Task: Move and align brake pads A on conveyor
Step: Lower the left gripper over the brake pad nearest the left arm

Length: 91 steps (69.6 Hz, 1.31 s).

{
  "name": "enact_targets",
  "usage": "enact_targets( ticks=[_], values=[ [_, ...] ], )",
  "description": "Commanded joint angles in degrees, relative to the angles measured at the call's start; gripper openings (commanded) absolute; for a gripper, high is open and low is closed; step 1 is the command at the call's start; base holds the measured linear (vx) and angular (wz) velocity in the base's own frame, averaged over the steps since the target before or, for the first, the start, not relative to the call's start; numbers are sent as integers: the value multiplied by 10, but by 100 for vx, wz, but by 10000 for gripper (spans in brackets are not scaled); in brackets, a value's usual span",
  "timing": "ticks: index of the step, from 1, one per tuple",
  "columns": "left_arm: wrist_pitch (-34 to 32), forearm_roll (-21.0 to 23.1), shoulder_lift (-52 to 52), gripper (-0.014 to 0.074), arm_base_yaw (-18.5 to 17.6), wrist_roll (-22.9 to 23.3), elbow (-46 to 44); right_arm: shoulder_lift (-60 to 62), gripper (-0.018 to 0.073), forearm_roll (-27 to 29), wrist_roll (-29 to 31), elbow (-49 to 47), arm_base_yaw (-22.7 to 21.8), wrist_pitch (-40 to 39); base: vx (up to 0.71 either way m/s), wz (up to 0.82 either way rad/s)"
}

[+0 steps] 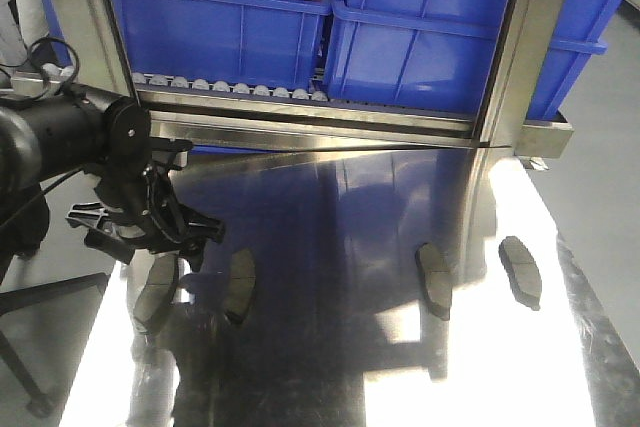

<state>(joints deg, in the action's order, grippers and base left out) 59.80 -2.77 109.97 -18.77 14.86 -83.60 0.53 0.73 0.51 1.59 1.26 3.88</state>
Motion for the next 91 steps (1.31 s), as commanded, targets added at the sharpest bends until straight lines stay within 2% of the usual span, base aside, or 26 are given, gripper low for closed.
enact_targets(
  ticks=[1, 34, 49, 91],
  values=[
    [16, -4, -6, 594, -3, 7, -39, 6, -3, -2, 2, 3, -2, -42, 0, 0],
    [23, -2, 5, 594, 31, 3, -45, 6, -3, -2, 2, 3, -2, -42, 0, 0],
    [-8, 13, 6, 594, 31, 3, -45, 6, -3, -2, 2, 3, -2, -42, 0, 0],
    [-13, 12, 7, 594, 30, -7, -11, 6, -3, -2, 2, 3, -2, -42, 0, 0]
  ],
)
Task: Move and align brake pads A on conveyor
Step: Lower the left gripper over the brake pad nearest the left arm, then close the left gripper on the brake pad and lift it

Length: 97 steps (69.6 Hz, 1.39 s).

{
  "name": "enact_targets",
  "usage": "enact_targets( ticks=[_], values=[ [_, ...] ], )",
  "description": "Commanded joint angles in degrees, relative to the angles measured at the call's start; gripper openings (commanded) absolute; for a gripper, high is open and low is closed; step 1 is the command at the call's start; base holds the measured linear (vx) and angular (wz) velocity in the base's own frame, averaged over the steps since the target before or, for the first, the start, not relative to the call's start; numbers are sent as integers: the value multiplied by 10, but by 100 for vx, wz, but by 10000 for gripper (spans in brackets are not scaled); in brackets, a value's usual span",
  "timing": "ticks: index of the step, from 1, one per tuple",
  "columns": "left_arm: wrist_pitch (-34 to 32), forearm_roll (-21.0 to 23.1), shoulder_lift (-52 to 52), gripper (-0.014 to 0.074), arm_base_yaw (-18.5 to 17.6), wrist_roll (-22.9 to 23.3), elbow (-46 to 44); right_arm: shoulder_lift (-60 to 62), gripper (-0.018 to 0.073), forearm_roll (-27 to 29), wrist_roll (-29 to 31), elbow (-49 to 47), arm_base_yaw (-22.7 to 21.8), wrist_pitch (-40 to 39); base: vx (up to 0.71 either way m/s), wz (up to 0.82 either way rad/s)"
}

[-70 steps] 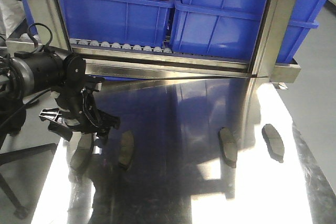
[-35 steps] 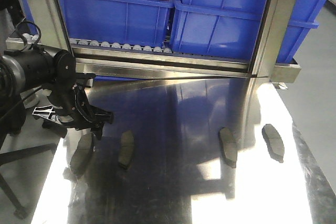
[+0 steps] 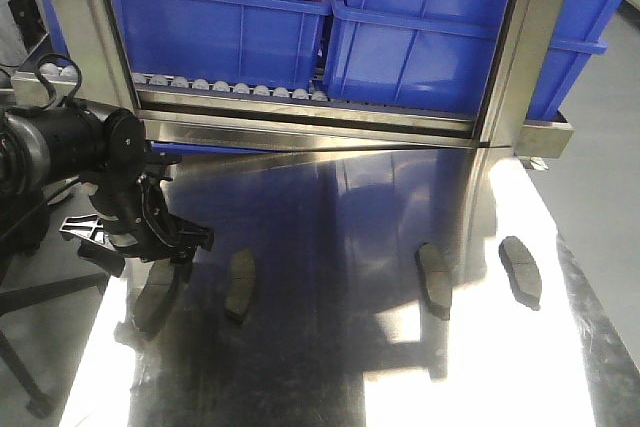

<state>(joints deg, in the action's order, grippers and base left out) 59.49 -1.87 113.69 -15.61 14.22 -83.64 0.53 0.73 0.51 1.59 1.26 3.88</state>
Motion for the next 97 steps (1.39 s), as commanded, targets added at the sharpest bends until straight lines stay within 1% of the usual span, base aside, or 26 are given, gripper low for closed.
enact_targets(
  ticks=[1, 17, 27, 44, 59, 68, 77, 84, 89, 94, 96, 97],
  values=[
    [-10, 3, -31, 594, -1, -1, -11, 6, -3, -2, 2, 3, -2, -42, 0, 0],
    [-2, -1, -18, 594, -1, -2, -11, 6, -3, -2, 2, 3, -2, -42, 0, 0],
    [-6, -2, -16, 594, -12, -4, -11, 6, -3, -2, 2, 3, -2, -42, 0, 0],
    [-1, 3, -4, 594, -12, -4, -11, 6, -3, -2, 2, 3, -2, -42, 0, 0],
    [-1, 2, -4, 574, -12, -4, -11, 6, -3, -2, 2, 3, -2, -42, 0, 0],
    [-3, 2, -2, 539, -12, -4, -11, 6, -3, -2, 2, 3, -2, -42, 0, 0],
    [2, 3, 3, 465, -12, -4, -11, 6, -3, -2, 2, 3, -2, -42, 0, 0],
    [6, 4, 8, 375, -12, -4, -11, 6, -3, -2, 2, 3, -2, -42, 0, 0],
    [8, 4, 9, 287, -12, -4, -11, 6, -3, -2, 2, 3, -2, -42, 0, 0],
    [8, 4, 9, 181, -12, -4, -11, 6, -3, -2, 2, 3, -2, -42, 0, 0],
    [10, 4, 9, 124, -12, -4, -11, 6, -3, -2, 2, 3, -2, -42, 0, 0],
    [10, 4, 9, 112, -12, -4, -11, 6, -3, -2, 2, 3, -2, -42, 0, 0]
  ],
)
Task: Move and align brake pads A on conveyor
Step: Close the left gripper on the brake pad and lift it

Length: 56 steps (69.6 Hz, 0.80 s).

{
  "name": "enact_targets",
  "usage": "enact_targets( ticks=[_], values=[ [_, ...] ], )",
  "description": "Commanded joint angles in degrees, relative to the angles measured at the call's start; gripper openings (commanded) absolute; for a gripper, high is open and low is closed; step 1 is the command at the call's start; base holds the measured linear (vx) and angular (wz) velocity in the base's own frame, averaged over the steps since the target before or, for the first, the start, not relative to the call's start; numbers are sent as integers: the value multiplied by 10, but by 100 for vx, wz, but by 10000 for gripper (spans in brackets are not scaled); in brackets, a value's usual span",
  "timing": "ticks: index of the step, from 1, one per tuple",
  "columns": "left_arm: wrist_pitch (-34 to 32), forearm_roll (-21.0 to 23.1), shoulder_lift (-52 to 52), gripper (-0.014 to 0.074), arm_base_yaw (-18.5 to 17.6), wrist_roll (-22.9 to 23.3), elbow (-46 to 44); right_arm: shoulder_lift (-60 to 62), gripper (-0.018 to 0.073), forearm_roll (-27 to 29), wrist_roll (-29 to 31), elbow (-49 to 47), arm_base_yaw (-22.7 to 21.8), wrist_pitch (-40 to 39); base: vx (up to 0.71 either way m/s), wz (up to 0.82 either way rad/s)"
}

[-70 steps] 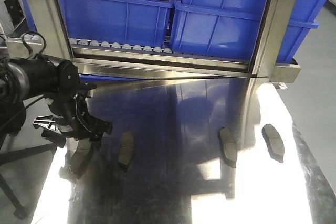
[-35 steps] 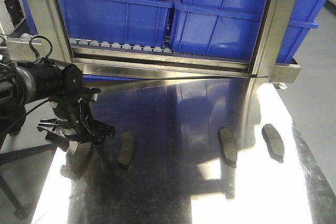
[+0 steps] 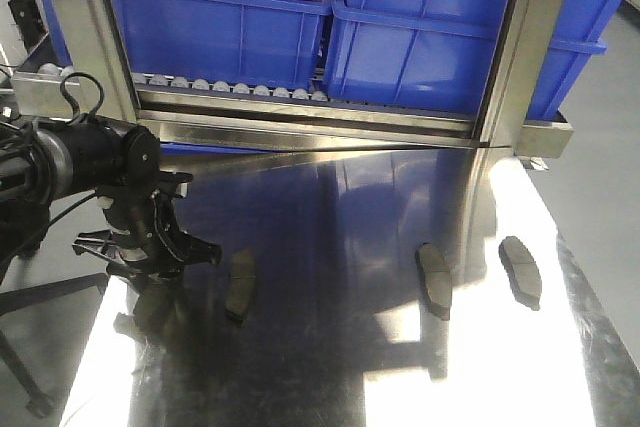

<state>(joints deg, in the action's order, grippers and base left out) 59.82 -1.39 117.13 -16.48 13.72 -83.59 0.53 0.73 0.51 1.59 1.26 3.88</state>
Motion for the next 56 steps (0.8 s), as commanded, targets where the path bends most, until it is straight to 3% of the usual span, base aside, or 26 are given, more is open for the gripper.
enact_targets(
  ticks=[1, 6, 38, 56],
  values=[
    [8, -1, -25, 89, -3, 1, -11, 6, -3, -2, 2, 3, -2, -42, 0, 0],
    [14, -1, -25, -10, -3, 0, -11, 6, -3, -2, 2, 3, -2, -42, 0, 0],
    [18, -3, -81, -8, -3, -1, -15, 6, -3, -2, 2, 3, -2, -42, 0, 0],
    [54, -3, -143, -8, -3, -27, -51, 6, -3, -2, 2, 3, -2, -42, 0, 0]
  ],
)
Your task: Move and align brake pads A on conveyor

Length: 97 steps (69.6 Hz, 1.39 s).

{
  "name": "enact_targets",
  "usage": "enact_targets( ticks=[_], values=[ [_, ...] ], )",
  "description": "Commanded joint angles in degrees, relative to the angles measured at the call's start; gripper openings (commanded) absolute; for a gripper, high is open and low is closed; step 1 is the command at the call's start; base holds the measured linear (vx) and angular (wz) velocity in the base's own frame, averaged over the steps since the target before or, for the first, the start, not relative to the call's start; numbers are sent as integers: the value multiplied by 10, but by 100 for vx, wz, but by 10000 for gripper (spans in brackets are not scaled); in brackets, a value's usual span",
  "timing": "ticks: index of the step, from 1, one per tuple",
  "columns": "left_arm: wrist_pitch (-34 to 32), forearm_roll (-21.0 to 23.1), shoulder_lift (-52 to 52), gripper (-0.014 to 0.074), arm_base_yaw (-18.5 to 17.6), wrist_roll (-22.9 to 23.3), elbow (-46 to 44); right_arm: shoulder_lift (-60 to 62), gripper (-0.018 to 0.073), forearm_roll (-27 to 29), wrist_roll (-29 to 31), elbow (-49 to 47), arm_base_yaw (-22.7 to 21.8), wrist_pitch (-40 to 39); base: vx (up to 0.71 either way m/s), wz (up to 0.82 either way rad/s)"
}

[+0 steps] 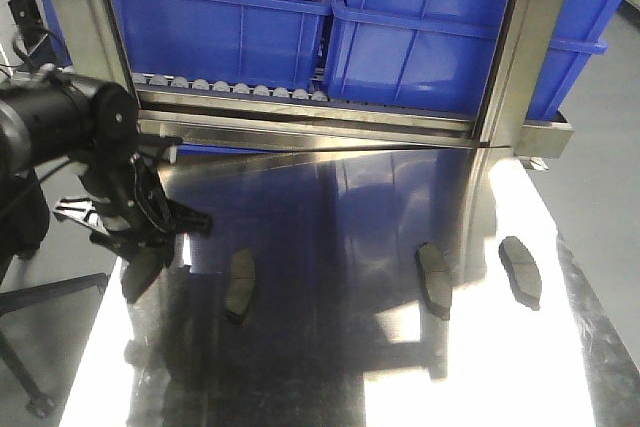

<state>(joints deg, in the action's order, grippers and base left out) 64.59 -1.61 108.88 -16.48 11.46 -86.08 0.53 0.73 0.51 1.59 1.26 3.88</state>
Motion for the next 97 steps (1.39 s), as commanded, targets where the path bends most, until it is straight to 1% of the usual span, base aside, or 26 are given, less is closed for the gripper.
enact_targets(
  ticks=[1, 9, 17, 22, 32, 42, 64, 70, 87, 97],
  values=[
    [6, -1, -66, -8, -3, -4, -27, 6, -3, -2, 2, 3, -2, -42, 0, 0],
    [6, -1, -116, -8, -4, -21, -27, 6, -3, -2, 2, 3, -2, -42, 0, 0],
    [6, -2, -172, -7, -4, -27, -27, 6, -3, -2, 2, 3, -2, -42, 0, 0],
    [6, -12, -207, -7, -4, -30, -27, 6, -3, -2, 2, 3, -2, -42, 0, 0],
    [14, -45, -271, -7, -4, -30, -27, 6, -3, -2, 2, 3, -2, -42, 0, 0],
    [31, -64, -332, -6, -4, -30, -27, 6, -3, -2, 2, 3, -2, -42, 0, 0],
    [47, -75, -440, -6, -3, -30, -21, 6, -3, -2, 2, 3, -2, -42, 0, 0],
    [39, -75, -467, -6, -3, -30, 3, 6, -3, -2, 2, 3, -2, -42, 0, 0],
    [-14, -75, -545, -6, -3, -18, 117, 6, -3, -2, 2, 3, -2, -42, 0, 0],
    [-22, -74, -587, -6, -3, -17, 177, 6, -3, -2, 2, 3, -2, -42, 0, 0]
  ],
)
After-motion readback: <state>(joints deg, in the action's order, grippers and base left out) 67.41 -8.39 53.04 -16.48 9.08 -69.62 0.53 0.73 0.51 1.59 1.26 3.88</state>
